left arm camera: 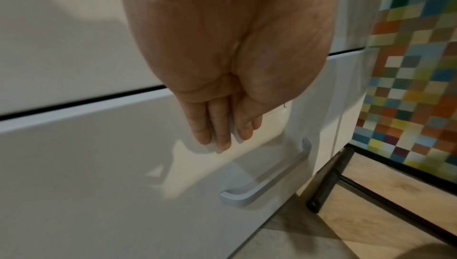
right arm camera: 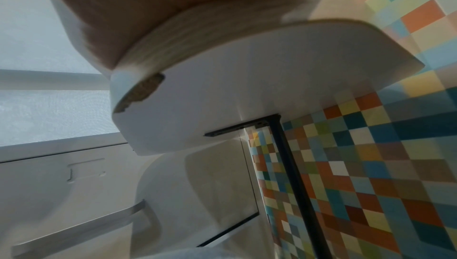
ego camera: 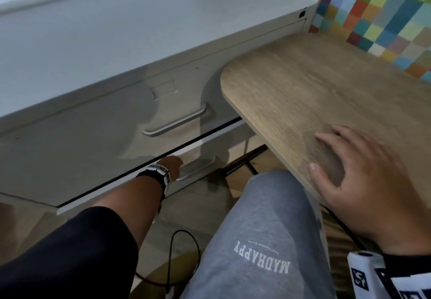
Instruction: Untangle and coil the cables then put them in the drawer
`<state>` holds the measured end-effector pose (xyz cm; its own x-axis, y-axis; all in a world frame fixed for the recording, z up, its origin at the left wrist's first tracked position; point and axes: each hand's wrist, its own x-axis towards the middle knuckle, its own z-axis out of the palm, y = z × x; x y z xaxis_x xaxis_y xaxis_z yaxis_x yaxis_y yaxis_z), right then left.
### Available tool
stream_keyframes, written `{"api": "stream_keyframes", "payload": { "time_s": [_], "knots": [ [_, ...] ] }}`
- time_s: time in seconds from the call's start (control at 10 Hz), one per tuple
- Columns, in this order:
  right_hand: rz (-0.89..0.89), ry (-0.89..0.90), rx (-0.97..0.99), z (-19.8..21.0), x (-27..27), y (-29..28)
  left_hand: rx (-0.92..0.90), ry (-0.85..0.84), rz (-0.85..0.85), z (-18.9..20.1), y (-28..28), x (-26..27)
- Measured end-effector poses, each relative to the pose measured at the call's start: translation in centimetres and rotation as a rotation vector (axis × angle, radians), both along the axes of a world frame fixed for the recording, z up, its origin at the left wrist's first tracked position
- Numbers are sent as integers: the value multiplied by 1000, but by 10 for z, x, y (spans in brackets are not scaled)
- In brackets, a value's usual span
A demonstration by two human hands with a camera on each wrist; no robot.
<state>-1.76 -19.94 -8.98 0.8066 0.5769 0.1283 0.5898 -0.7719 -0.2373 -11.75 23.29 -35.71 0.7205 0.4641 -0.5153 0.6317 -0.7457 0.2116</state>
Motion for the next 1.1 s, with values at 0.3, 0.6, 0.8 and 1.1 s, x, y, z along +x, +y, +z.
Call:
{"api": "stream_keyframes", "payload": {
  "time_s": [0.3, 0.6, 0.8, 1.1],
  "knots": [
    [-6, 37, -29, 4, -1, 1, 225, 25, -21, -13, 21, 25],
    [-10, 55, -53, 10, -1, 3, 130, 11, -226, 67, -12, 28],
    [-24, 67, -45, 13, -4, 6, 104, -171, -290, 188, -35, 7],
    [-34, 169, -130, 39, 8, 9, 127, -520, -304, 324, -97, -7]
  ]
}}
